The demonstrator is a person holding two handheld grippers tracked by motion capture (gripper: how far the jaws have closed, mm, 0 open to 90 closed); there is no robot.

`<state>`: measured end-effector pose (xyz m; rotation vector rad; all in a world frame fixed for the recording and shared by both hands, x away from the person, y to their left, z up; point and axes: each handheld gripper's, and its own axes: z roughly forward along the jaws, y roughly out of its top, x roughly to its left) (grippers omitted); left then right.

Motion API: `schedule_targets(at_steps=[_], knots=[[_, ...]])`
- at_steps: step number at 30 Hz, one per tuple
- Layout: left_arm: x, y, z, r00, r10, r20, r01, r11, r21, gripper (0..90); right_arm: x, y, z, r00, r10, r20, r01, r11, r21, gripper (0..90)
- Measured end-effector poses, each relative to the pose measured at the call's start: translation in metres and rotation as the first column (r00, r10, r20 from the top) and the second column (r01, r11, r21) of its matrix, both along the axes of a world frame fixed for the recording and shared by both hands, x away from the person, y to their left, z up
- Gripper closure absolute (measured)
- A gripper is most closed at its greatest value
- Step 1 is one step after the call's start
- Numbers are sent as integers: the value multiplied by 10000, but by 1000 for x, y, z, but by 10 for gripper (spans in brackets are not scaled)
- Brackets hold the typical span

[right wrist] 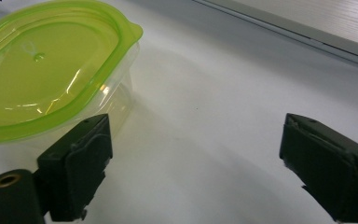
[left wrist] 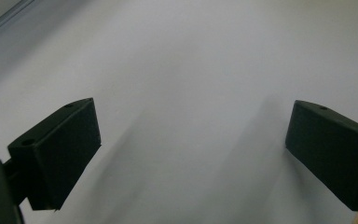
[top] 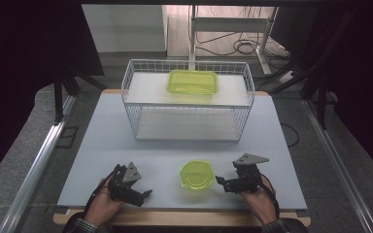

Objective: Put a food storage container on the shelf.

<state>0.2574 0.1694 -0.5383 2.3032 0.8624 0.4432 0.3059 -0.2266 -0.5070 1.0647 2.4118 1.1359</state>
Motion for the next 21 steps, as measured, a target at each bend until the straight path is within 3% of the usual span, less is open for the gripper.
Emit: schedule_targets(at_steps=[8,16,21], knots=[[-1,0,1,10000,2,99,-2,10000,-14,29,-2,-4,7,9987,-410,295,403,9989,227,41],[-1,-2,0,10000,-47,80,47,10000,42,29,-1,-5,6,9998,-223,4,223,9998,-15,41],[0,-2,-1,10000,-53,61,53,10000,51,29,-1,-6,6,9995,-314,43,315,9995,-52,29]])
